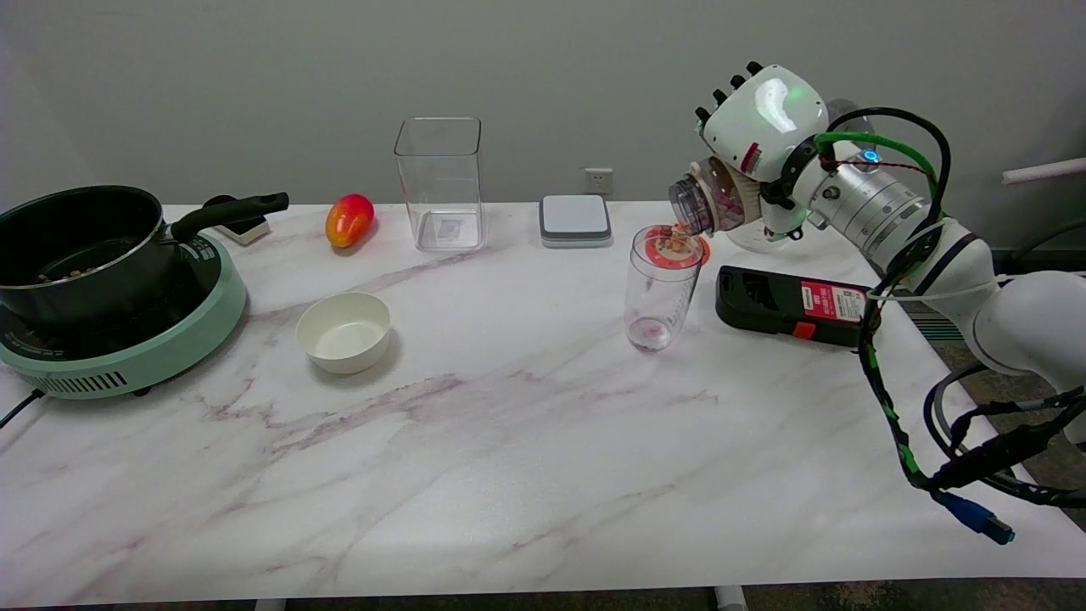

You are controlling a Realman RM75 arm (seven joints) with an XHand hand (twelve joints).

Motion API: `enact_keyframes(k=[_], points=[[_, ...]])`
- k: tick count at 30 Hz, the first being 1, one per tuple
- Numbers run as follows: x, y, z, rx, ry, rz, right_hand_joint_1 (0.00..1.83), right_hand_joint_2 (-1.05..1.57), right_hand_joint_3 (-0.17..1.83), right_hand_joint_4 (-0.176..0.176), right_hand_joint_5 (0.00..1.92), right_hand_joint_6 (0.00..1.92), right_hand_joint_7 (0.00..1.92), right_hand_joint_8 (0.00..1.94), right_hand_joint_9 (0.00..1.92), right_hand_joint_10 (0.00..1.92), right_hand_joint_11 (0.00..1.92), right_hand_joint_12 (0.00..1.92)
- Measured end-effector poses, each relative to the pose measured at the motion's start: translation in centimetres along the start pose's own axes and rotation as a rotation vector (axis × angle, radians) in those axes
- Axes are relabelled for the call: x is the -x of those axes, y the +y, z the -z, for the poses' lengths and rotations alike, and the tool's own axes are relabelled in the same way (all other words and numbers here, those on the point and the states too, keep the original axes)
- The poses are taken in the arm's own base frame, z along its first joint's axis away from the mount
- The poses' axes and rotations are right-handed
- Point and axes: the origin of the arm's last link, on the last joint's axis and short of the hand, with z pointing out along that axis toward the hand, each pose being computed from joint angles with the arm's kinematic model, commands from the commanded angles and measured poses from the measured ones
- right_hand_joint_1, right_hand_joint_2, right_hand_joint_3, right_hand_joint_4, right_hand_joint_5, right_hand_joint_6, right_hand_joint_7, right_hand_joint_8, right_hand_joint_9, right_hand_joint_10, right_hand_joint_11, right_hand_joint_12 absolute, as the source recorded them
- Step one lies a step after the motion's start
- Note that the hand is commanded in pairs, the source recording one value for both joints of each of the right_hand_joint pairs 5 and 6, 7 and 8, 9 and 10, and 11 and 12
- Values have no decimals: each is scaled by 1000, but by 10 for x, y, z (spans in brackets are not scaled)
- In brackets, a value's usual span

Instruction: Pour the contents of the bottle into the measuring cup.

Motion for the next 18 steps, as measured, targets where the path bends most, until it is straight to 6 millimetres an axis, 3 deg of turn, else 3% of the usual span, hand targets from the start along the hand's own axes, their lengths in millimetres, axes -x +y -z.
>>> enact_keyframes(k=[18], points=[[0, 0, -2, -15, 1, 27, 1493, 824, 607, 0, 1575, 1575, 1649, 1649, 1324, 1324, 1202, 1202]])
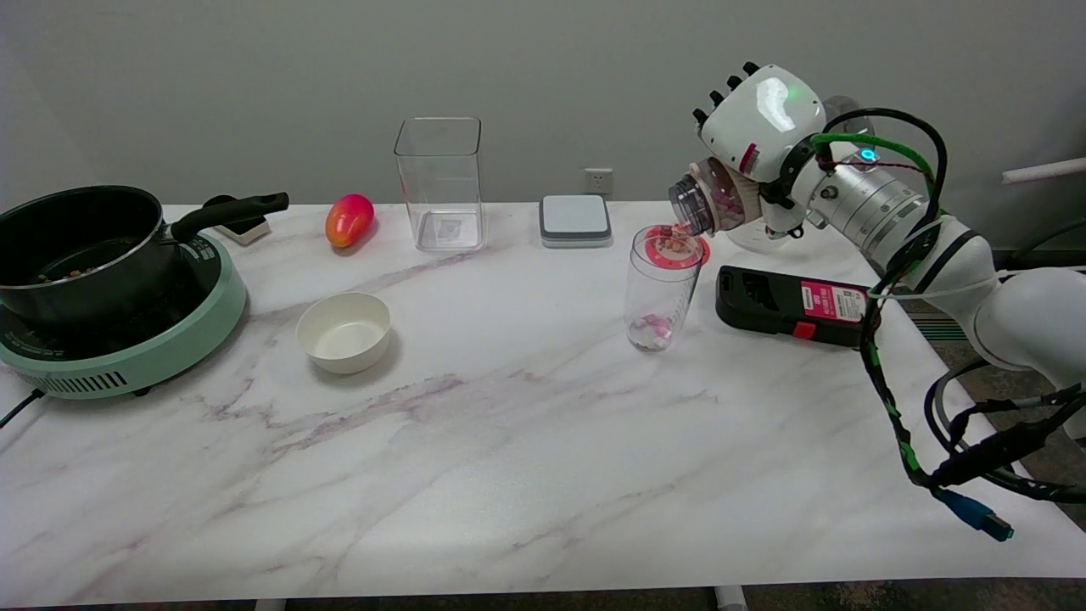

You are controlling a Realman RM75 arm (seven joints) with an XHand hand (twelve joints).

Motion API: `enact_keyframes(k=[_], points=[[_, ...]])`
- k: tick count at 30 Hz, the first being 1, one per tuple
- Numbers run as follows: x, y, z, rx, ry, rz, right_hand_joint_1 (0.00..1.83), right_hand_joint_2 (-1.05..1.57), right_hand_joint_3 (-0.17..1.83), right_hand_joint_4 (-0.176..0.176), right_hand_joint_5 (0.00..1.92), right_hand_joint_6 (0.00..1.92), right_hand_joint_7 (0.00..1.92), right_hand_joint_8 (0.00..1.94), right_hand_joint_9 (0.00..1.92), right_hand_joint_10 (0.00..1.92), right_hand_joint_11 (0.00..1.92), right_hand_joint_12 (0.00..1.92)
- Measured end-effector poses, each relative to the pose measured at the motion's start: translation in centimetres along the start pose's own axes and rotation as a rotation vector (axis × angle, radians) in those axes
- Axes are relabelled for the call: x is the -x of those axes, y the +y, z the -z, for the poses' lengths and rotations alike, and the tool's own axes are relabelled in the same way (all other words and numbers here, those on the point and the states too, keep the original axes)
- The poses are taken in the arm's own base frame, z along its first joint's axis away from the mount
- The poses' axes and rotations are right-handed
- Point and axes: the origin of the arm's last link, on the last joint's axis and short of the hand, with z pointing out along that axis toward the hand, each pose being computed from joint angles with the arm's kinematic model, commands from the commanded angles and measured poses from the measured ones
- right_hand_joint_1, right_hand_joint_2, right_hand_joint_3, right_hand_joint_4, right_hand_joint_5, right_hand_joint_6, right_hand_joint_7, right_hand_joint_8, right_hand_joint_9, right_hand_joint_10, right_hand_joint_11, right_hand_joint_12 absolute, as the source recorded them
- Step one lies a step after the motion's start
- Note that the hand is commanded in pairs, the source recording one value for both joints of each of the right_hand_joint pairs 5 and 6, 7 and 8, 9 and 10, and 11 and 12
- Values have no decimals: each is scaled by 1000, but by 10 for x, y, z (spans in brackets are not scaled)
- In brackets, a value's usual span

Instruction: Pour the contents of the bottle into the measuring cup.

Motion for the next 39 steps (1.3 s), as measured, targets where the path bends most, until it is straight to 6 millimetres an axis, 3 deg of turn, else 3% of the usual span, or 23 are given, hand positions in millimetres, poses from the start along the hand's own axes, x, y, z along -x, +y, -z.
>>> enact_keyframes(k=[39], points=[[-5, 10, -6, -49, 15, 115, 1470, 923, 507, 0, 1614, 1614, 1677, 1677, 1342, 1342, 1219, 1219]])
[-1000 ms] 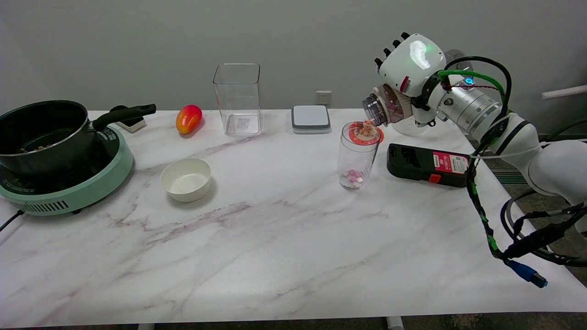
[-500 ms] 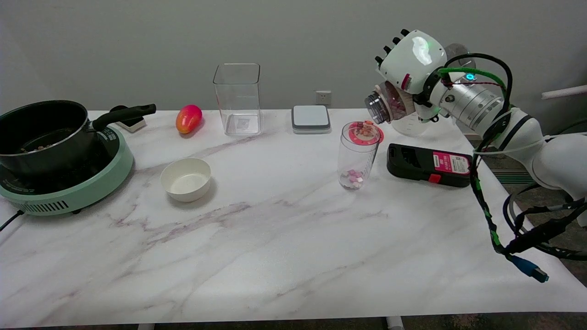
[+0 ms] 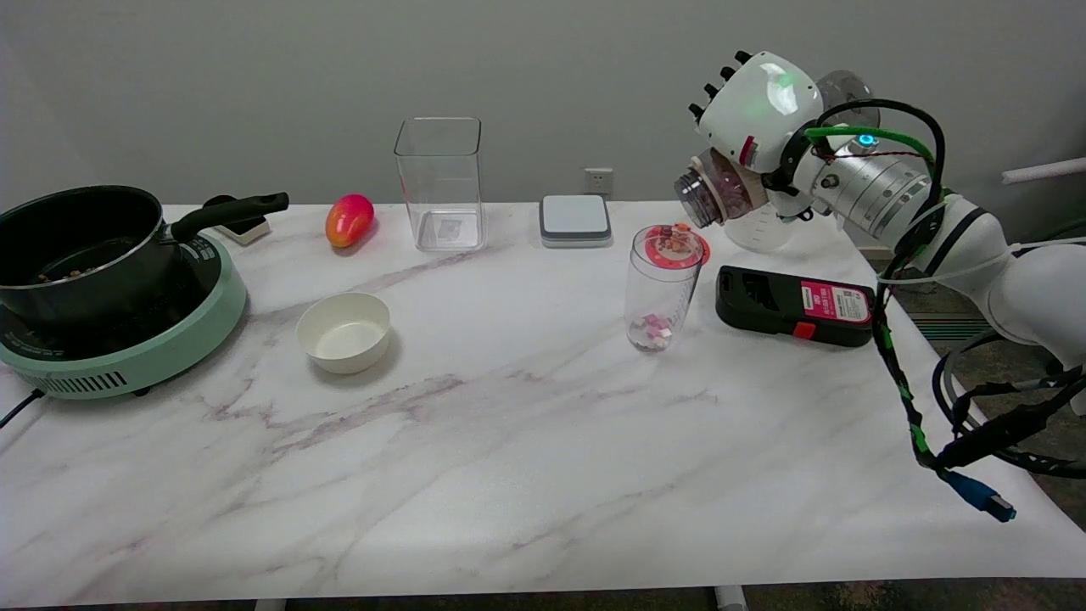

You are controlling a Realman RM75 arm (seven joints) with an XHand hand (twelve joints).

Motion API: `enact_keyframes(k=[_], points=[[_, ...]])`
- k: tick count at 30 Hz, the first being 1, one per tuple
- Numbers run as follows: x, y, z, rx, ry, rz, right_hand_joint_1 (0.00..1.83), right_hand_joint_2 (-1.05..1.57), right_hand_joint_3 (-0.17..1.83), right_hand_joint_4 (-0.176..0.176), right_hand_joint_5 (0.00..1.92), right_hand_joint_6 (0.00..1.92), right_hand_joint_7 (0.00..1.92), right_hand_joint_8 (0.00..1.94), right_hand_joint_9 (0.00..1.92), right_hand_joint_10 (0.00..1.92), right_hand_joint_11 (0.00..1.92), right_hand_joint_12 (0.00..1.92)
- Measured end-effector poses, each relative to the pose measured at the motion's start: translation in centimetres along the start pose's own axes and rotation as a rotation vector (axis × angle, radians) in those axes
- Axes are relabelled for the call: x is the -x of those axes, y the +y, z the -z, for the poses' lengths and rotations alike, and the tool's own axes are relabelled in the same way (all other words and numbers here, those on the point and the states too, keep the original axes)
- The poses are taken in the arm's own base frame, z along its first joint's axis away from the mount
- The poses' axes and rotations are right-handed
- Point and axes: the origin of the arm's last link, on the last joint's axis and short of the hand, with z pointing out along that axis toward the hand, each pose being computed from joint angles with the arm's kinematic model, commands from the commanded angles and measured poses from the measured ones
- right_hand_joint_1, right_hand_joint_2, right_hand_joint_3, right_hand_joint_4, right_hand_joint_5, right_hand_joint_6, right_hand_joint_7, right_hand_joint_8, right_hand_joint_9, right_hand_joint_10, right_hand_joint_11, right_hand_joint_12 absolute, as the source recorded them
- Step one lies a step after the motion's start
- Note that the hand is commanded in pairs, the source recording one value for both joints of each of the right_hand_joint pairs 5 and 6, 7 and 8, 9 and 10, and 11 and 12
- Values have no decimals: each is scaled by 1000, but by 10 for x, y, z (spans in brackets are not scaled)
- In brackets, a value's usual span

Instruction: Pour the contents of the bottle into the measuring cup.

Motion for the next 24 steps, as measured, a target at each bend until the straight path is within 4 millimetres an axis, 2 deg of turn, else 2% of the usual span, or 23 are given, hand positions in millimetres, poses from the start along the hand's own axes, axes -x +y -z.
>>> enact_keyframes(k=[24], points=[[-11, -5, -2, -29, 27, 49, 1462, 946, 495, 0, 1618, 1618, 1683, 1683, 1347, 1347, 1223, 1223]])
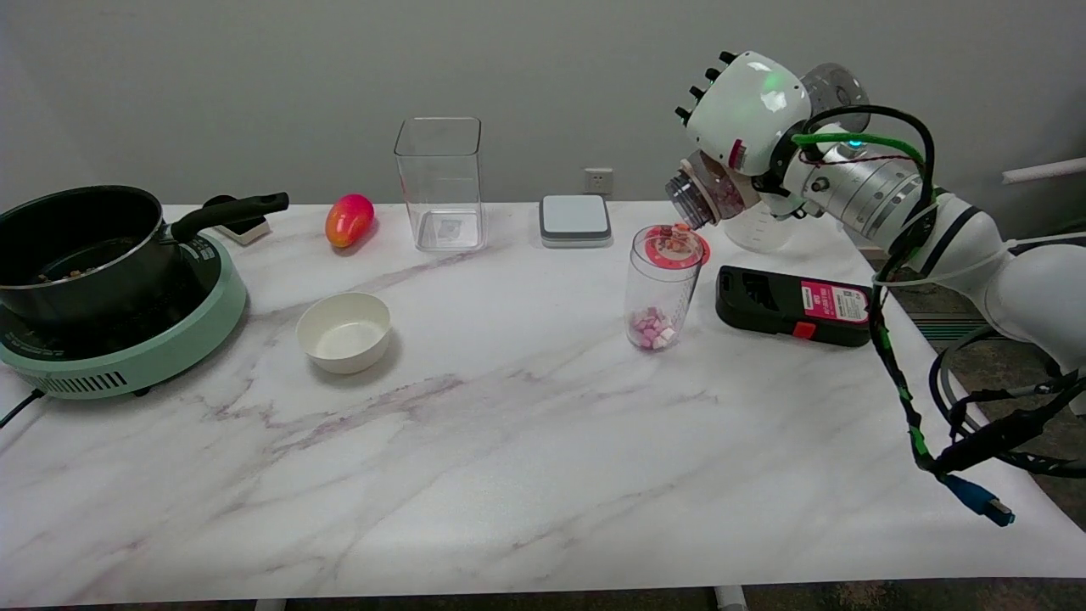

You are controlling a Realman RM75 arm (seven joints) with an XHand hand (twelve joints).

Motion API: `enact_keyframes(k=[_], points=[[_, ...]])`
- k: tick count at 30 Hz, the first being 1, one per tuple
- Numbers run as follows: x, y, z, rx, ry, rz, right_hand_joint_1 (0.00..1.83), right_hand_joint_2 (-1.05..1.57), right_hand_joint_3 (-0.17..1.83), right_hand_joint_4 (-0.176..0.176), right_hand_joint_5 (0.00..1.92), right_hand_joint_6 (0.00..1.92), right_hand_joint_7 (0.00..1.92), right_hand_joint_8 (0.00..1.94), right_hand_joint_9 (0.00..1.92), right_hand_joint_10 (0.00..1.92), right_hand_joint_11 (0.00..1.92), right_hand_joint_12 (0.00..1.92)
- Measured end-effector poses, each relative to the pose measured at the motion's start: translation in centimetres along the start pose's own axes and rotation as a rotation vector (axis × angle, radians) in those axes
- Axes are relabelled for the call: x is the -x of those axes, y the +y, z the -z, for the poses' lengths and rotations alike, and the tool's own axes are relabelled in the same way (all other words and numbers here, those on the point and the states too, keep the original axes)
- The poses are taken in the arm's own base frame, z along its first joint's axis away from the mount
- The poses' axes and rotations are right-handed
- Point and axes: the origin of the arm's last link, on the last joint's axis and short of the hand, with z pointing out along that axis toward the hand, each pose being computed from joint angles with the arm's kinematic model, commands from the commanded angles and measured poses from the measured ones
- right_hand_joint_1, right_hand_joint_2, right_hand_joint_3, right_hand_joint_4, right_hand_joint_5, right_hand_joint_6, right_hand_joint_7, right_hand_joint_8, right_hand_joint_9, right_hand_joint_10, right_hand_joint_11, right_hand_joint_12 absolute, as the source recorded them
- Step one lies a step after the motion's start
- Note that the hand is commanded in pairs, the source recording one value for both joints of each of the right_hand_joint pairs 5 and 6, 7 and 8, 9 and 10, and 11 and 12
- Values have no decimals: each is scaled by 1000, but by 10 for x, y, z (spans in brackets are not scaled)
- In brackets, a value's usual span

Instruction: Pour the contents of the bottle into the measuring cup.

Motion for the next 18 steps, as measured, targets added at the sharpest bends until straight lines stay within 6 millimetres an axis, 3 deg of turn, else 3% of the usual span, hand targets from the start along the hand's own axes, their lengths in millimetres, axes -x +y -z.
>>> enact_keyframes(k=[18], points=[[-4, 6, -4, -19, 11, 38, 1462, 955, 480, 0, 1620, 1620, 1690, 1690, 1350, 1350, 1226, 1226]])
